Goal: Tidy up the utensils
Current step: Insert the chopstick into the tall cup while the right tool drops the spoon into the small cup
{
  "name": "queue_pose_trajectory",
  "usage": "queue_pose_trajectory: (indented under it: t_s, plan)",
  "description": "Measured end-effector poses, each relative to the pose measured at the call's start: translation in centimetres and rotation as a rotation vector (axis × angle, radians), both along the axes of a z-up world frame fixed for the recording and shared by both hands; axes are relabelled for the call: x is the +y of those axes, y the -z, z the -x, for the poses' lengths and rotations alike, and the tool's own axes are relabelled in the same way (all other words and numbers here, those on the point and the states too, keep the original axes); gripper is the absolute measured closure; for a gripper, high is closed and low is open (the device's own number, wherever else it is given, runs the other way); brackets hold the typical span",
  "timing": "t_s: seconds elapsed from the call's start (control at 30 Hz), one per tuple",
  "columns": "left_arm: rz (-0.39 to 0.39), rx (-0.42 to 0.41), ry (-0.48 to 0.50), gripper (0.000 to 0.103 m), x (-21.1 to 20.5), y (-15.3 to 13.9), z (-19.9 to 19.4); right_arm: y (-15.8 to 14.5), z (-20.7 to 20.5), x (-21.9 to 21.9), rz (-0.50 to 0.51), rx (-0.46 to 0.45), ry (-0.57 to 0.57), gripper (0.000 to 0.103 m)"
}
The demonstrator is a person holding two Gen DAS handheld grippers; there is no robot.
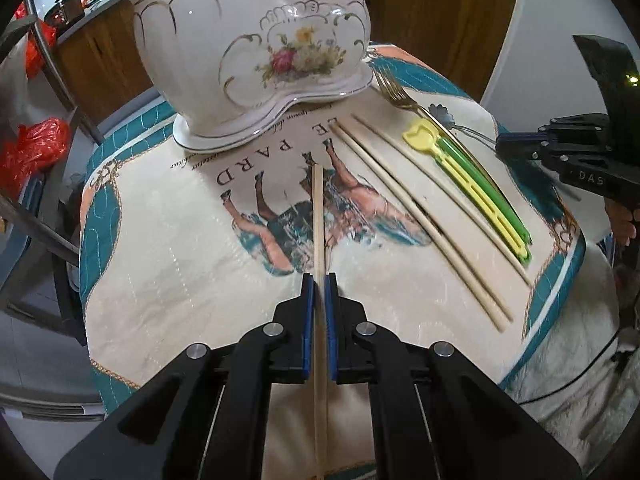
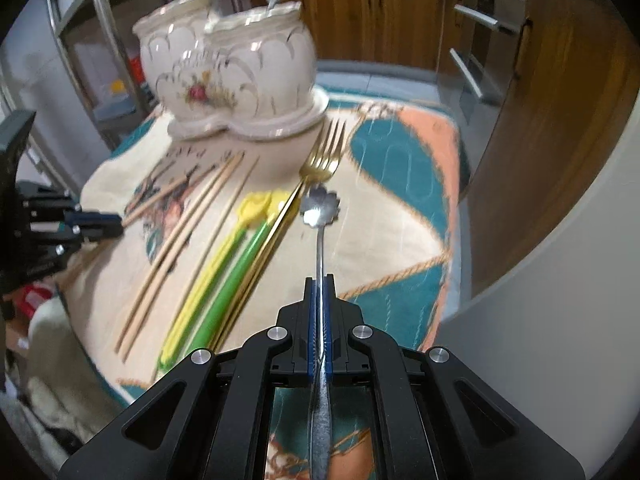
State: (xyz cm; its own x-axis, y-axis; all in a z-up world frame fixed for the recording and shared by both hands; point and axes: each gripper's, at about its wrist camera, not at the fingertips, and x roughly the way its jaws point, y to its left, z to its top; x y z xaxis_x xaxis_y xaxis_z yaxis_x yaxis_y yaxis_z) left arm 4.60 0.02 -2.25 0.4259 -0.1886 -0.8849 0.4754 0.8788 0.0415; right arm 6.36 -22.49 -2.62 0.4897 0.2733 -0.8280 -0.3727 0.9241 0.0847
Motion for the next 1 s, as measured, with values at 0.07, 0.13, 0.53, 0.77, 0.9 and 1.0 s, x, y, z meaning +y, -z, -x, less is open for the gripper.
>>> queue_pose_trajectory:
  t_s: [0.07,0.13,0.53,0.77,0.9,1.0]
  plan:
    - [0.001,0.005,-0.006,0.096,0.2,0.2,0.1,0.2,-0.1,0.2,0.007,0.009,-0.002,0.096]
    - [0.006,0.003,-0.014,0.096,0.0,0.3,0.0,0.2,-0.4,0.3,0.0,0.016,0.005,0.091]
    - [0.046,-0.046,-0.055,0.097,-1.1,0.8,-1.1,0.3,-1.4,1.0,0.002,-0.025,0.019,0.099]
    - [0.093,-0.129,-0.074,0.097,0.0,-0.4,-0.6,-1.4,-0.1,0.1,-0.038,-0.123,0.031,0.099]
    - [0.123,-0.201,-0.092,0.097,0.7,-1.9,-0.2,-3.2,1.1,0.1,-0.053,-0.221,0.017,0.099]
    - [0.149,-0.251,-0.095,0.097,1.1,-3.1,0.2,-4.3,2.1,0.1,-0.066,-0.288,0.01,0.099]
